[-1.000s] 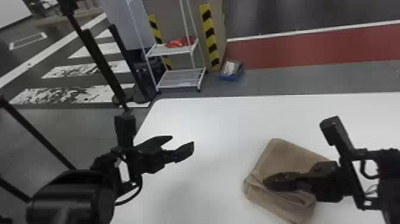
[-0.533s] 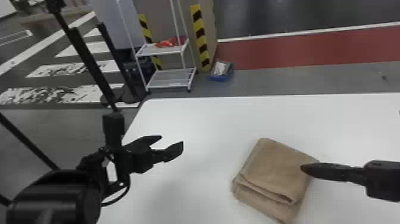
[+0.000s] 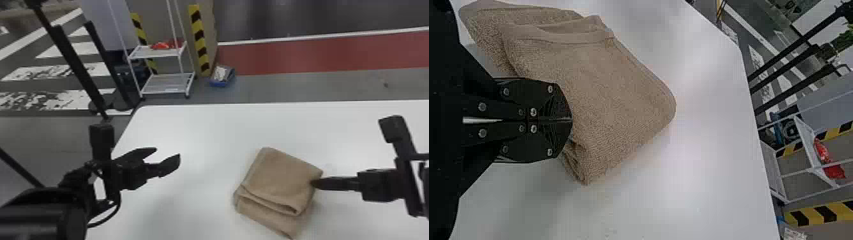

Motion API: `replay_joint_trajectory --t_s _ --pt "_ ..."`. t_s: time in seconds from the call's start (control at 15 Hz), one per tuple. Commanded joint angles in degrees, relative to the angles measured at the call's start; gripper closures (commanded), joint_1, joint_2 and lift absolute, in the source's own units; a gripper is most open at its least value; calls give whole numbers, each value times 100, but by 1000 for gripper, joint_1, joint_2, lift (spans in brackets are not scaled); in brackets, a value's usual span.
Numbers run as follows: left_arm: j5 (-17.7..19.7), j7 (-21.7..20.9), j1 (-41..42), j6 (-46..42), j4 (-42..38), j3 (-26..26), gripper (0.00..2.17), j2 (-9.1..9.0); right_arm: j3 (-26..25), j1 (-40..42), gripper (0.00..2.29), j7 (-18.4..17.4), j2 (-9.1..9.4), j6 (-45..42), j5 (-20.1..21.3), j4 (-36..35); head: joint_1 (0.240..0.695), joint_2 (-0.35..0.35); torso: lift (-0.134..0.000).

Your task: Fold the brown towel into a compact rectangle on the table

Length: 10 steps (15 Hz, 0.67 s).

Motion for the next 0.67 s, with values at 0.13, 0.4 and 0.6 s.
replay_joint_trajectory --t_s 0.13,0.4,0.6 --pt "-9 0 40 1 -7 19 83 -15 101 -203 2037 -453 23 -375 -85 521 695 235 -128" --pt "-18 0 66 1 -7 1 83 -33 127 -449 2037 -883 23 -867 -375 846 695 227 -128" --pt "-18 0 110 1 -42 28 83 -33 180 -678 2037 -1129 23 -1394 -463 1329 695 226 -128"
